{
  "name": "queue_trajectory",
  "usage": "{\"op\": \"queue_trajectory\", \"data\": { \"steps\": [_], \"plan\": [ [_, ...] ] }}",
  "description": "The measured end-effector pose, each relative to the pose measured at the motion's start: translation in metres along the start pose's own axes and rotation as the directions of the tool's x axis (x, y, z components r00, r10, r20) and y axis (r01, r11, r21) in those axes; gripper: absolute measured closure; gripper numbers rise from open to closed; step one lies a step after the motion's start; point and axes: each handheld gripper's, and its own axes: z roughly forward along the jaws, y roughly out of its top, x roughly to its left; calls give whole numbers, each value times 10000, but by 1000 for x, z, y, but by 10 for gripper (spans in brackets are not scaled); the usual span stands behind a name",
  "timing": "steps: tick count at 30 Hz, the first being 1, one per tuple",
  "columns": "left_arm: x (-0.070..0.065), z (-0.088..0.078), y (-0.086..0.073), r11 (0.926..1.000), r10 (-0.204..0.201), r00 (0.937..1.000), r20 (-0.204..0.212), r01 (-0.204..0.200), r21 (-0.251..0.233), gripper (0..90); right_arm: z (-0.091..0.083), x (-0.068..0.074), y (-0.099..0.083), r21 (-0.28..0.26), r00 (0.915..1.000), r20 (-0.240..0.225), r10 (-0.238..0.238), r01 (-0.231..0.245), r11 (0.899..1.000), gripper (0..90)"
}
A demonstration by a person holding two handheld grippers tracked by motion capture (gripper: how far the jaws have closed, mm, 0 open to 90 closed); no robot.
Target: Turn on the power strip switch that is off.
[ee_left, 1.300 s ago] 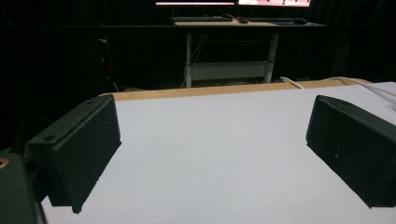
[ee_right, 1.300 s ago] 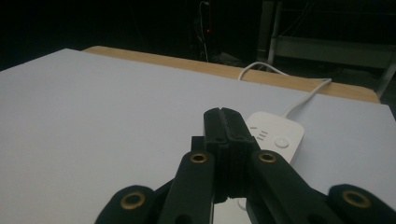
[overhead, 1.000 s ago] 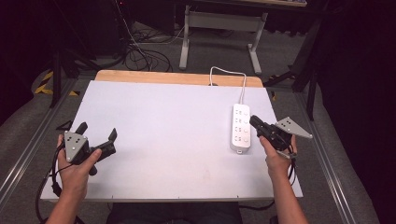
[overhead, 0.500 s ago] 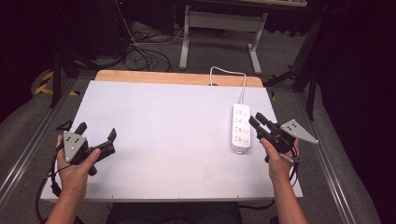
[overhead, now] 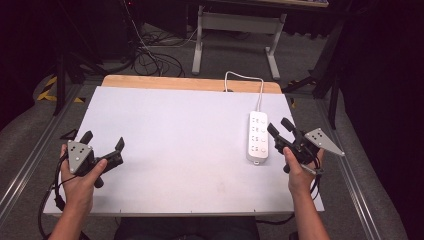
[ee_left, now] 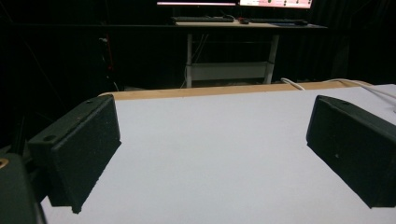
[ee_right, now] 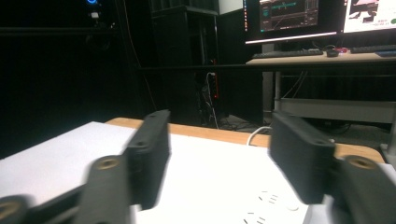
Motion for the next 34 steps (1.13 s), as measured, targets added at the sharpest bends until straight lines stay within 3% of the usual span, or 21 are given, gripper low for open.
{"op": "queue_trajectory", "data": {
  "steps": [2, 6, 15, 34],
  "plan": [
    [0, 0, 0, 10000, -1, 10000, 9, 1, 7, 34, -1, 0, -1, 252, 9999, -29, -144, 144, 9996, 113],
    [0, 0, 0, 10000, 40, 10000, -9, -40, 1, 32, -5, -2, -2, -12, 9977, -508, -438, 438, 9990, 8],
    [0, 0, 0, 10000, 18, 10000, -21, -18, -13, 27, -6, -4, -4, -44, 9986, -290, -449, 448, 9990, 9],
    [0, 1, 0, 10000, 24, 10000, -27, -23, 24, 28, -4, -3, -5, 35, 9977, -349, -581, 582, 9983, 13]
  ]
}}
